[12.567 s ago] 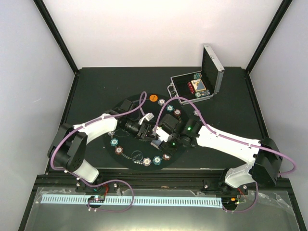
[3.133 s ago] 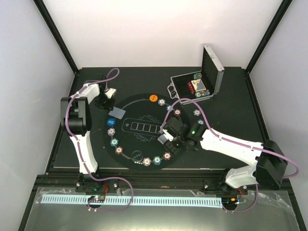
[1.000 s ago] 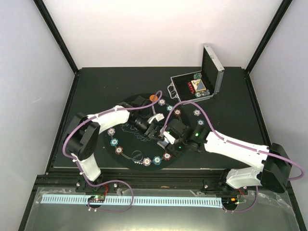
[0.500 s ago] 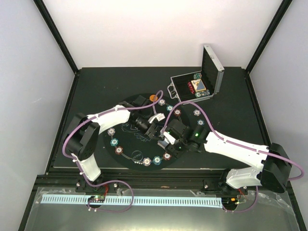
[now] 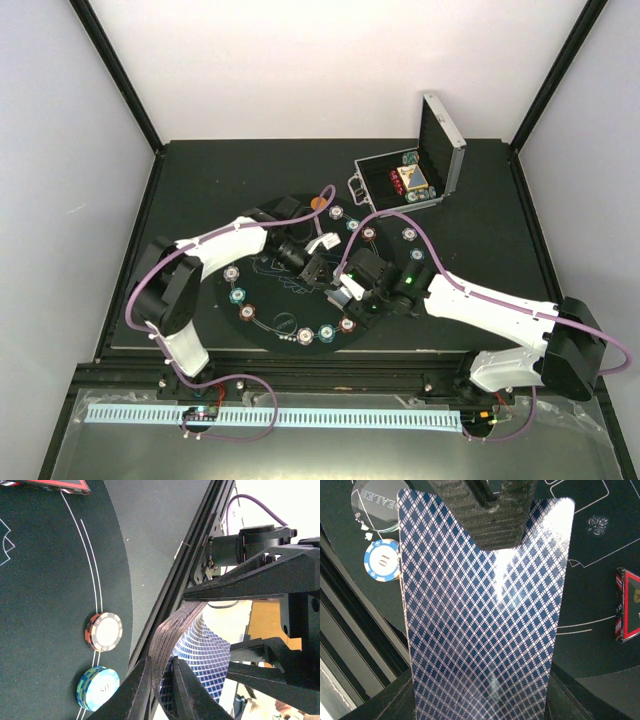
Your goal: Distribute texas hold em gaming equipment
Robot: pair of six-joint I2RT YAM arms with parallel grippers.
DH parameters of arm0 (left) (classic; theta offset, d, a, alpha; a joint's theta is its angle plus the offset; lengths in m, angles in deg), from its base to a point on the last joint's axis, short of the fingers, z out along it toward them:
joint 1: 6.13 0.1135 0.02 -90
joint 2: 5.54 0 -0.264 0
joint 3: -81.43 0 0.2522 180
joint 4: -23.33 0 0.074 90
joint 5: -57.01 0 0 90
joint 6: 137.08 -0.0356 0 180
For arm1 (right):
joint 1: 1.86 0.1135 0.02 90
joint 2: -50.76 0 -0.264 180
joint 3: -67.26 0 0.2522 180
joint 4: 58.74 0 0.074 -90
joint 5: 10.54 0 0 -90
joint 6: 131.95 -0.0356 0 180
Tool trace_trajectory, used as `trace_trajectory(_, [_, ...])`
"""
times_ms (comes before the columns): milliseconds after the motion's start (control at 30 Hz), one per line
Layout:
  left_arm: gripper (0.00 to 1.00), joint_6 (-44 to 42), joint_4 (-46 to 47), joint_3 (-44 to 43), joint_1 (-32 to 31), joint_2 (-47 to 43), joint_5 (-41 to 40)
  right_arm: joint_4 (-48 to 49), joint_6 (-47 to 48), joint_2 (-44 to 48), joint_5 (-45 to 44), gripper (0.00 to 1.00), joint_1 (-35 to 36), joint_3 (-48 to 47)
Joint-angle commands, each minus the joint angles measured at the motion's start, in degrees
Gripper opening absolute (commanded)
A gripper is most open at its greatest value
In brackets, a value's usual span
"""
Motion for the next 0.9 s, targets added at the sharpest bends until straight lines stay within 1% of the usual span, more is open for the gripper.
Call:
trace_trajectory(0, [0.11,-0.8,-1.4,-0.9,0.7,-1.6,-0.5,1.1,0.0,0.5,-0.2,0.54,0.4,-0.4])
trace_trajectory(167, [0.02,-0.4,-0.8,-0.3,1.0,-2.3,1.0,1.0,-0.1,0.5,-0.5,0.54,0.4,-0.4])
trace_trajectory(600, [0.02,-1.0,-1.8,0.9,5.8,-6.1,-1.0,0.6,-3.4,-0.1,-3.4,0.53,0.3,-0.1])
trace_trajectory(733, [0.01,-2.2,-2.9,1.3,8.9,-7.4,-3.4,0.6,-4.4,-0.3,-4.3,0.53,0.1,0.0])
trace_trajectory(867, [0.02,-4.0,-3.1,0.9,13.7,-8.1,-7.6,0.2,-5.5,-0.5,-6.1,0.53,-0.7,0.0])
